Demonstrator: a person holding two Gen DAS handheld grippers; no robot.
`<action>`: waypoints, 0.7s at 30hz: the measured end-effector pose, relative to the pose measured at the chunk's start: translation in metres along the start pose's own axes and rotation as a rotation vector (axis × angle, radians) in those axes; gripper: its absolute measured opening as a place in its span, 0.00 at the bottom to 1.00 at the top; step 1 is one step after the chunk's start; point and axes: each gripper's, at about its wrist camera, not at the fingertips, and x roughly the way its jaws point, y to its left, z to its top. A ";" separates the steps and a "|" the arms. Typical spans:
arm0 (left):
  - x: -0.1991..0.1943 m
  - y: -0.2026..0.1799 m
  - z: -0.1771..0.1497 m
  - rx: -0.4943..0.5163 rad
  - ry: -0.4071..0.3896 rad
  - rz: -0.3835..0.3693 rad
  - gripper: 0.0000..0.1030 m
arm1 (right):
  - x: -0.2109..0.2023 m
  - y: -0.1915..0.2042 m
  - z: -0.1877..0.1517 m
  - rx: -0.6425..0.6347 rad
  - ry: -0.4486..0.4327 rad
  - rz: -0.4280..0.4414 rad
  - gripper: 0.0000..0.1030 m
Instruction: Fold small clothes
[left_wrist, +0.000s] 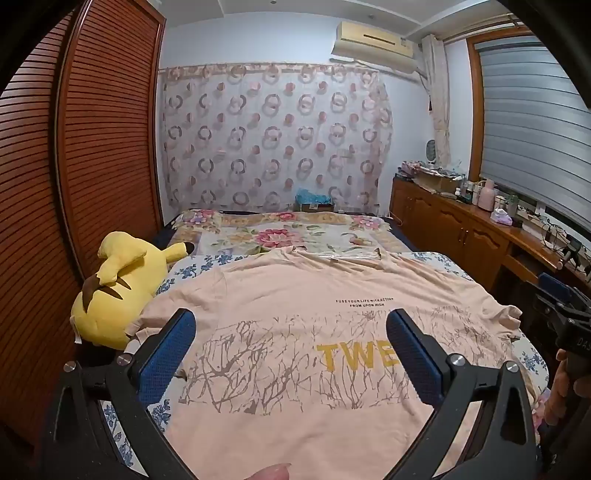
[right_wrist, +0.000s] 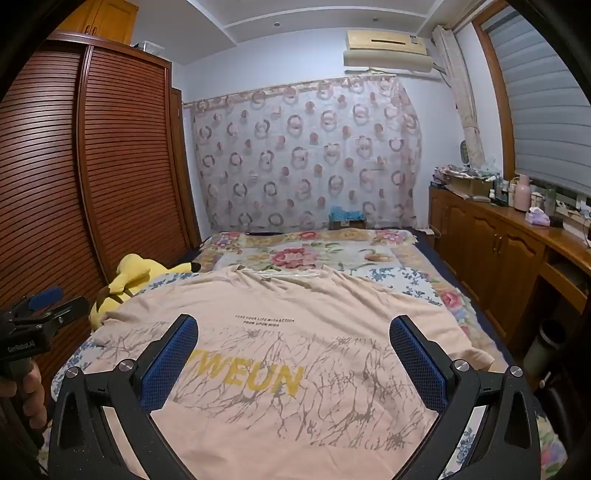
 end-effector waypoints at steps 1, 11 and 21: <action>0.000 0.000 0.000 0.000 -0.001 -0.001 1.00 | 0.000 0.000 0.000 0.000 -0.004 0.000 1.00; 0.000 0.000 0.000 -0.002 0.000 -0.002 1.00 | 0.000 0.000 0.000 -0.004 -0.001 -0.003 1.00; 0.000 -0.003 -0.002 -0.004 -0.003 0.000 1.00 | -0.001 0.000 -0.001 -0.001 0.001 -0.006 1.00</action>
